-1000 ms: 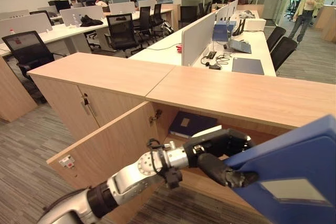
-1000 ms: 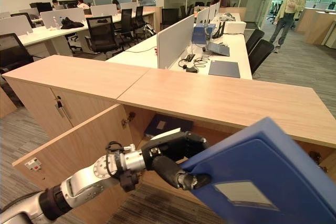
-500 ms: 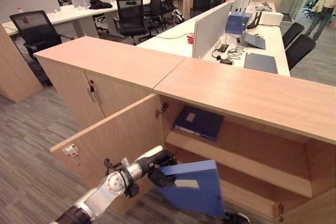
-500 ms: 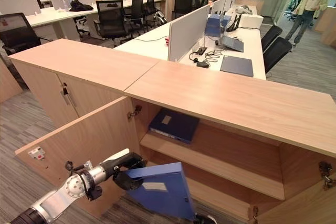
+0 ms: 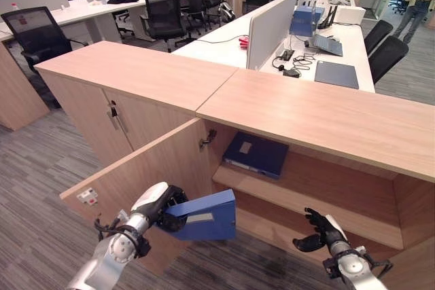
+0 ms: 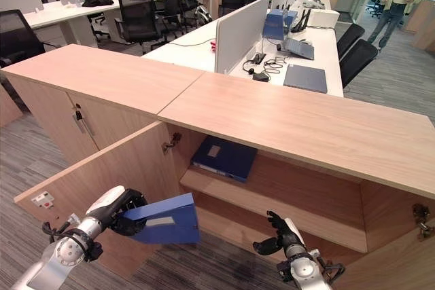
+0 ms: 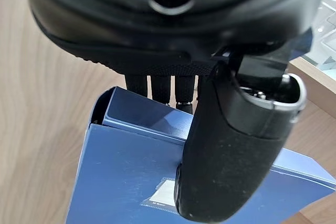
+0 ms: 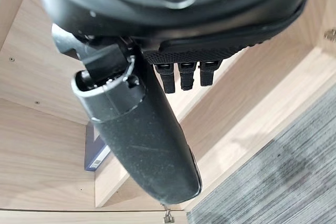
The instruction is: Put the empty folder in the office cabinet
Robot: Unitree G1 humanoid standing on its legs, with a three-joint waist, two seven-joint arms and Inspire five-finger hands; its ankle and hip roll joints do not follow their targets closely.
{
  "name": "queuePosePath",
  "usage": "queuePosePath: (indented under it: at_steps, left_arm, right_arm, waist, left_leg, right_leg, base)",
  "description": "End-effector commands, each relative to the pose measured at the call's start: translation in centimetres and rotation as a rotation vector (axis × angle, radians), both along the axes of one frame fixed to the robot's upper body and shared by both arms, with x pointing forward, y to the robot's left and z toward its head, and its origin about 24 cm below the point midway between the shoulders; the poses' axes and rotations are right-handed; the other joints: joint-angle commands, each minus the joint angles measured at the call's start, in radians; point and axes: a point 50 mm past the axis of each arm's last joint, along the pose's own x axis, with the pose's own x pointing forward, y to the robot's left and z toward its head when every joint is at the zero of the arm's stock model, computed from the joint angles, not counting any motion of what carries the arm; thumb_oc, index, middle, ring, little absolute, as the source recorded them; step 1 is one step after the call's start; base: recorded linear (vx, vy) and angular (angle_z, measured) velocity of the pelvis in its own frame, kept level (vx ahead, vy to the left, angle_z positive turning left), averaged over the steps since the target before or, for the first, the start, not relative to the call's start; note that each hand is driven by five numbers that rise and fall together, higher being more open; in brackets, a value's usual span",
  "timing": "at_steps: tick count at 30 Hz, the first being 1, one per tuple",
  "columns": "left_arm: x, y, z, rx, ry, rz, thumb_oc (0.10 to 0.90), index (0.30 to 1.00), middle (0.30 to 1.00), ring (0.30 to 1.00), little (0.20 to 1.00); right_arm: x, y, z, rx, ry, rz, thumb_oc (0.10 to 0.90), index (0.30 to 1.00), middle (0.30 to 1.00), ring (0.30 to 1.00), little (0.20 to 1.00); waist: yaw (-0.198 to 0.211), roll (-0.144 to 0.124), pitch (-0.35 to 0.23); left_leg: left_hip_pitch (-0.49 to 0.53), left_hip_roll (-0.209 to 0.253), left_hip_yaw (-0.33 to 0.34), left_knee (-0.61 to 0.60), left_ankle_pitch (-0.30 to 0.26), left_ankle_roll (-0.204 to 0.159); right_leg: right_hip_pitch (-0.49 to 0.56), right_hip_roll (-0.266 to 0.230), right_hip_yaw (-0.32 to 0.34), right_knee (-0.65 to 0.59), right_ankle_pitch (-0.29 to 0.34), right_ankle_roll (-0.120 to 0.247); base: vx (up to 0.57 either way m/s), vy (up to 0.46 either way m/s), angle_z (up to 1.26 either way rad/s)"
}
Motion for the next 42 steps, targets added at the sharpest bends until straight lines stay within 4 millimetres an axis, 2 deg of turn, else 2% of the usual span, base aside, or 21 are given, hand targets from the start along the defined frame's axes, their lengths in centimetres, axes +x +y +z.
queuePosePath:
  at_steps: [1,6,11,20,21,24,29,35,42]
  left_arm:
    - [3.8,-1.1,5.7,-0.068,-0.337,-0.028,0.400,0.300,0.300,0.300,0.300]
    - [4.0,-1.9,5.9,-0.095,-0.350,-0.053,0.400,0.300,0.300,0.300,0.300]
    - [4.3,-2.7,6.4,-0.135,-0.367,-0.081,0.400,0.300,0.300,0.300,0.300]
    - [4.4,-5.3,8.0,-0.357,-0.371,-0.187,0.400,0.300,0.300,0.300,0.300]
    - [4.3,-6.3,8.8,-0.431,-0.370,-0.248,0.400,0.300,0.300,0.300,0.300]
    - [3.9,-7.6,10.3,-0.535,-0.347,-0.375,0.400,0.300,0.300,0.300,0.300]
    - [3.4,-9.0,11.3,-0.675,-0.289,-0.473,0.400,0.300,0.300,0.300,0.300]
    - [3.5,-10.0,11.4,-0.675,-0.272,-0.518,0.400,0.300,0.300,0.300,0.300]
    - [3.7,-11.6,13.0,-0.698,-0.298,-0.625,0.400,0.300,0.300,0.300,0.300]
  right_arm:
    - [4.7,2.9,5.0,0.034,-0.279,0.187,0.800,0.900,0.900,0.900,0.900]
    - [5.6,5.4,6.0,0.115,-0.328,0.272,0.800,0.900,0.900,0.900,0.900]
    - [6.6,6.7,7.4,0.137,-0.397,0.313,0.800,0.900,0.900,0.900,0.900]
    - [8.1,7.4,9.4,0.161,-0.484,0.339,0.800,0.900,0.900,0.900,0.900]
    - [8.4,7.4,9.9,0.158,-0.504,0.345,0.800,0.900,0.900,0.900,0.900]
    - [9.0,7.4,10.8,0.152,-0.537,0.366,0.800,0.900,0.900,0.900,0.900]
    - [9.7,6.9,11.0,0.152,-0.549,0.340,0.800,0.900,0.900,0.900,0.900]
    - [9.7,6.9,10.8,0.178,-0.539,0.328,0.800,0.900,0.900,0.900,0.900]
    - [10.2,7.9,11.4,0.174,-0.538,0.411,0.800,0.900,0.900,0.900,0.900]
  waist:
    - [0.000,-0.009,-0.014]
    - [0.002,-0.009,-0.012]
    - [0.005,-0.006,-0.015]
    - [0.009,-0.006,-0.015]
    - [0.010,-0.005,-0.016]
    - [0.008,-0.003,-0.018]
    - [0.008,-0.004,-0.023]
    - [0.007,-0.009,-0.023]
    - [0.006,-0.010,-0.024]
  left_leg:
    - [0.087,-0.006,0.048,-0.001,-0.171,0.010]
    - [0.085,-0.007,0.051,-0.001,-0.162,0.011]
    - [0.087,-0.007,0.050,-0.001,-0.169,0.009]
    - [0.083,-0.007,0.048,-0.001,-0.159,0.010]
    - [0.083,-0.007,0.047,-0.001,-0.159,0.010]
    - [0.084,-0.007,0.048,-0.001,-0.159,0.009]
    - [0.087,-0.006,0.049,-0.001,-0.161,0.008]
    - [0.088,-0.005,0.049,-0.001,-0.160,0.007]
    - [0.088,-0.005,0.050,-0.001,-0.160,0.005]
  right_leg:
    - [-0.074,0.005,-0.054,0.011,0.066,0.016]
    - [-0.077,0.003,-0.056,0.012,0.073,0.014]
    - [-0.072,0.003,-0.057,0.010,0.065,0.015]
    - [-0.074,-0.001,-0.064,0.012,0.071,0.014]
    - [-0.074,-0.001,-0.065,0.012,0.072,0.015]
    - [-0.075,-0.001,-0.064,0.011,0.074,0.017]
    - [-0.072,-0.003,-0.065,0.011,0.076,0.019]
    - [-0.071,-0.003,-0.066,0.012,0.075,0.020]
    - [-0.072,-0.004,-0.066,0.012,0.075,0.021]
  base:
    - [-0.04,-0.006,-0.04]
    - [0.00,-0.004,-0.03]
    - [0.00,0.000,0.00]
    - [0.00,0.000,0.02]
    - [0.00,0.003,0.07]
    - [-0.01,0.005,0.06]
    - [0.00,0.000,0.00]
    - [0.00,0.000,0.00]
    - [0.00,0.000,0.00]
